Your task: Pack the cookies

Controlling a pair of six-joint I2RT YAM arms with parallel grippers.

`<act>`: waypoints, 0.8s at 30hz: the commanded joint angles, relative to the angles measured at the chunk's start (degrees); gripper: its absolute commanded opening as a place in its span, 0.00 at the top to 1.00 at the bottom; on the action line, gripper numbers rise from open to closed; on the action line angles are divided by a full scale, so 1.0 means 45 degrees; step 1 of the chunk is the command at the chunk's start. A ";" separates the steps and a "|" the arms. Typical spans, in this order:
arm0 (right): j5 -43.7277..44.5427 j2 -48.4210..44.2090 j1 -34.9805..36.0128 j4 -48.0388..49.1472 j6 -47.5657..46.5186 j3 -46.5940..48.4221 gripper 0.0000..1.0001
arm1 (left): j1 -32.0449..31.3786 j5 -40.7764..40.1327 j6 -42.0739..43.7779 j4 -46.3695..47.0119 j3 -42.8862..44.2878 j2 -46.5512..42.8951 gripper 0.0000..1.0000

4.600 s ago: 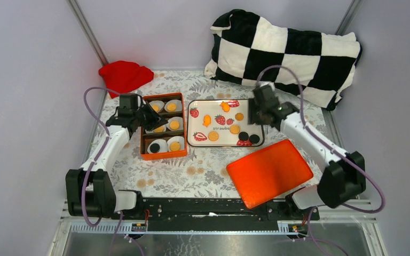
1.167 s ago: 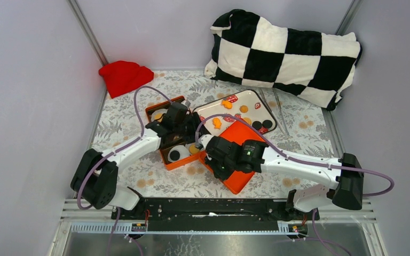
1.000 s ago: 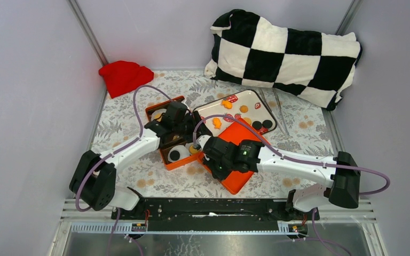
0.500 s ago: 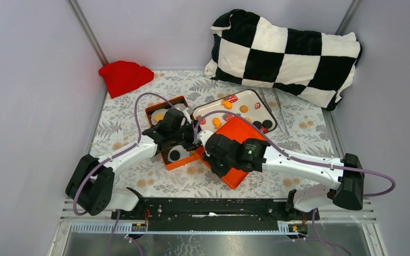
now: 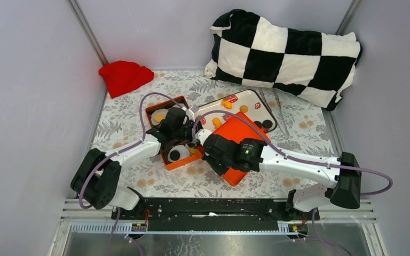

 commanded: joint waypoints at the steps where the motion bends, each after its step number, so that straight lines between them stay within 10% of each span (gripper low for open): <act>1: 0.2480 0.0183 0.0086 0.0321 -0.0478 0.1376 0.96 | -0.0118 0.0727 -0.0338 0.0524 -0.0036 0.0246 1.00; 5: 0.4337 0.0246 0.0728 -0.1121 -0.0382 0.2381 0.62 | -0.0001 0.0237 0.0050 -0.1193 0.1173 0.0807 1.00; 10: 0.6174 0.1059 0.1973 -0.2383 -0.0114 0.2723 0.46 | 0.0074 0.0228 0.0022 -0.2406 0.3283 0.1843 1.00; 24: 1.2731 0.4216 0.2369 -0.5397 0.3362 0.2426 0.47 | 0.0159 0.0035 0.1070 -0.5150 0.4555 0.1556 1.00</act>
